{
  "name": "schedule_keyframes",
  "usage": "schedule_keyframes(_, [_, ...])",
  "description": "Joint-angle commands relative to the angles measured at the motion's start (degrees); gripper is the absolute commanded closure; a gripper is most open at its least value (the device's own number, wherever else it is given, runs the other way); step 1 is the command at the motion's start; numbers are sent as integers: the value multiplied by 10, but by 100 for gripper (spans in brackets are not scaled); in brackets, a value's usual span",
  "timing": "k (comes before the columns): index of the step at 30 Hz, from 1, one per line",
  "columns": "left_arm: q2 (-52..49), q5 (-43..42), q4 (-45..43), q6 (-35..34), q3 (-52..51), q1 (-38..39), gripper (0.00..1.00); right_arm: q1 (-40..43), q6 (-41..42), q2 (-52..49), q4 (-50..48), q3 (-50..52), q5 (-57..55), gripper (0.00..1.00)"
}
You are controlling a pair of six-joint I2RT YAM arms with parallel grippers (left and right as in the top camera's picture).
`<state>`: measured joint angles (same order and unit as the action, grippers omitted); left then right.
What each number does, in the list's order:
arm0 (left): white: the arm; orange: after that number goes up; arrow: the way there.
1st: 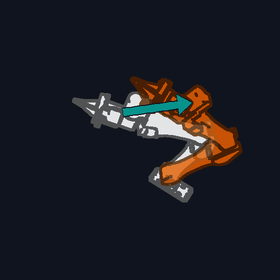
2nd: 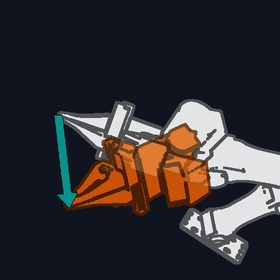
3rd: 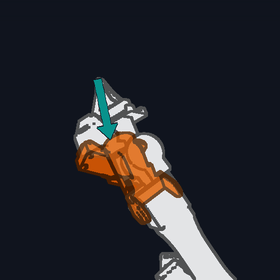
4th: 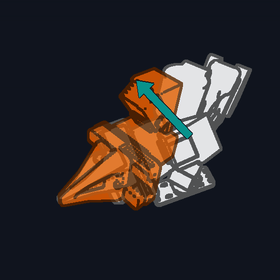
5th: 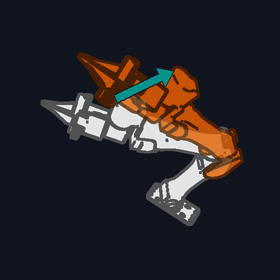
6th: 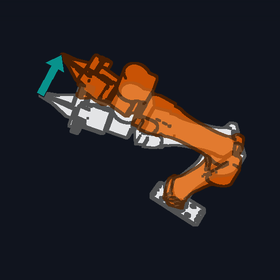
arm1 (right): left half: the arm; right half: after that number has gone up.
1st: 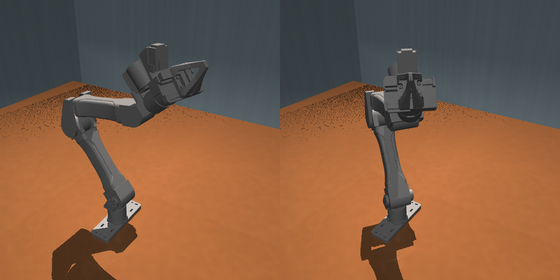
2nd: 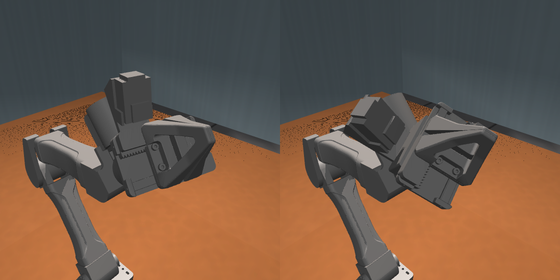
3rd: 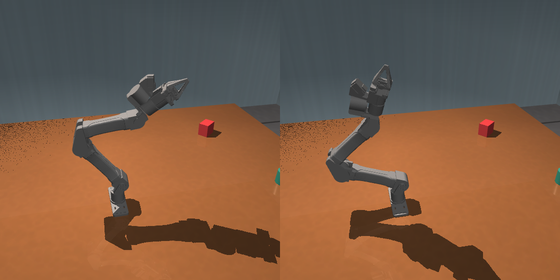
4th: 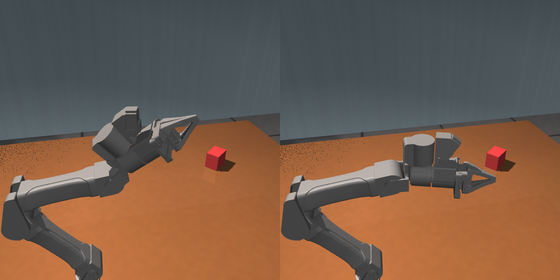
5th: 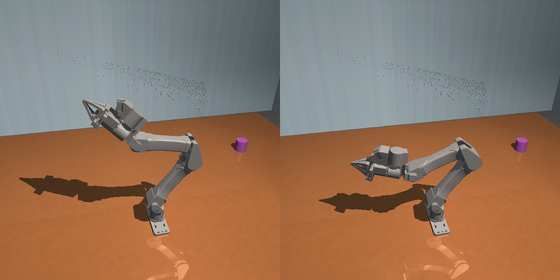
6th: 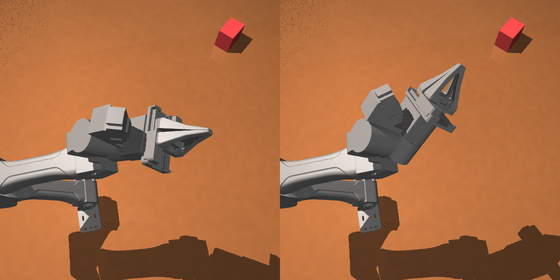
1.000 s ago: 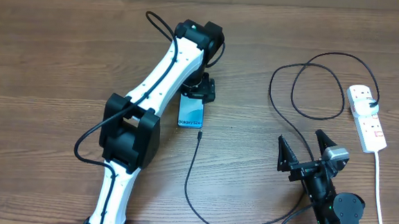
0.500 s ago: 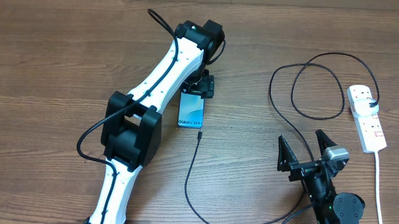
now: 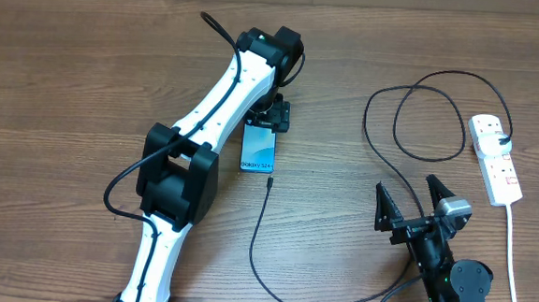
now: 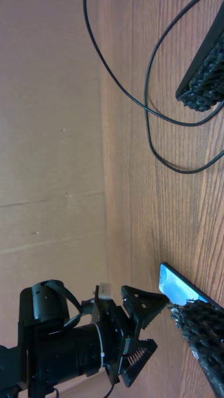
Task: Plug charger to phone and switch on socket
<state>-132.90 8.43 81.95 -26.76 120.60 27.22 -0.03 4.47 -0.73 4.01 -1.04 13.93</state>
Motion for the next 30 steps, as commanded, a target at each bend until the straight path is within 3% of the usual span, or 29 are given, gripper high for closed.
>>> schedule_keyframes(1, [-9,8,-4,8,-2,-3,0,-2,0,5,-3,6,-6,0])
schedule_keyframes(19, [-9,9,-106,8,-139,-3,0,-2,0,5,-3,6,-6,0])
schedule_keyframes(30, [-9,-66,-149,11,-177,-3,0,-2,0,5,-3,6,-6,0])
